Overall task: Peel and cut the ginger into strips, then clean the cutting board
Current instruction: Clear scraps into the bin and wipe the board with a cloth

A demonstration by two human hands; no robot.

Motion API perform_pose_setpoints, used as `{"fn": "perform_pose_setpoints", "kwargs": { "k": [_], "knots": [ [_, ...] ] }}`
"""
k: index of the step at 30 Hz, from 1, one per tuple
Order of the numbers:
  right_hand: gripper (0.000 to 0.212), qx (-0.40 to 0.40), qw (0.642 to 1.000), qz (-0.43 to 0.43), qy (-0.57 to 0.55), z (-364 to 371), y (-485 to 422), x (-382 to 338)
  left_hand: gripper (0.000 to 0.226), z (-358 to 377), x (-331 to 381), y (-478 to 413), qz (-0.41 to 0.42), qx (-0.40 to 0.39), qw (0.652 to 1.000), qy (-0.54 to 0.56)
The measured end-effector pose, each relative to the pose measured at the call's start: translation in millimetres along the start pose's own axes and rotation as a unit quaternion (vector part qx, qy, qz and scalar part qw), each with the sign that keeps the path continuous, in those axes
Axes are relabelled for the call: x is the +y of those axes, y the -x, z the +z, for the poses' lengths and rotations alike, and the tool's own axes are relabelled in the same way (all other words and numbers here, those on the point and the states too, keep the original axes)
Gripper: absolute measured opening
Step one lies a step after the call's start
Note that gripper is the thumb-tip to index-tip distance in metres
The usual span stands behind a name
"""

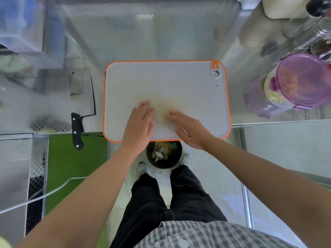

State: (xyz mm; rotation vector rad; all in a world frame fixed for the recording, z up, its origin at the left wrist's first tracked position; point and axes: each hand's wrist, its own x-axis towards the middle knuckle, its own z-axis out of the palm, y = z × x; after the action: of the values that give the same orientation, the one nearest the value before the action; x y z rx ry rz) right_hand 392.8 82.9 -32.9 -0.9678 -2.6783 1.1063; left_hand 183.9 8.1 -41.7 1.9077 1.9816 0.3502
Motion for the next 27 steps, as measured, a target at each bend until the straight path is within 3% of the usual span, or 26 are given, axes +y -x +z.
{"fn": "perform_pose_setpoints", "kwargs": {
  "k": [3,5,7,10,14,16,22,27],
  "knots": [
    [0.051,0.068,0.997,0.031,-0.027,-5.3,-6.6,-1.3,0.047,0.4,0.7,16.3,-0.008,0.005,1.000,-0.019],
    [0.059,0.067,0.995,0.078,0.013,-1.7,-16.9,4.5,0.048,1.6,2.9,23.0,-0.038,0.009,0.999,-0.030],
    [0.059,0.023,0.997,0.056,0.056,11.2,-8.4,0.8,0.049,2.4,4.5,27.6,-0.063,0.008,0.997,-0.036],
    [0.045,0.028,0.999,-0.022,0.008,24.1,28.4,-15.0,0.045,5.0,2.9,34.1,-0.063,0.011,0.996,-0.053],
    [0.050,0.113,0.992,0.040,-0.026,17.8,21.3,-14.5,0.049,7.5,4.8,40.1,-0.055,-0.007,0.997,-0.062],
    [0.055,0.095,0.993,0.067,-0.009,21.9,16.9,-11.3,0.049,7.2,8.2,40.7,-0.055,-0.012,0.997,-0.054],
    [0.044,0.042,0.999,0.001,-0.033,31.5,55.4,-36.9,0.053,4.8,13.7,24.3,-0.021,-0.028,0.999,-0.016],
    [0.040,0.181,0.978,0.058,-0.080,16.9,30.1,-27.4,0.054,3.2,25.8,24.5,0.010,-0.096,0.994,0.044]
  ]
}}
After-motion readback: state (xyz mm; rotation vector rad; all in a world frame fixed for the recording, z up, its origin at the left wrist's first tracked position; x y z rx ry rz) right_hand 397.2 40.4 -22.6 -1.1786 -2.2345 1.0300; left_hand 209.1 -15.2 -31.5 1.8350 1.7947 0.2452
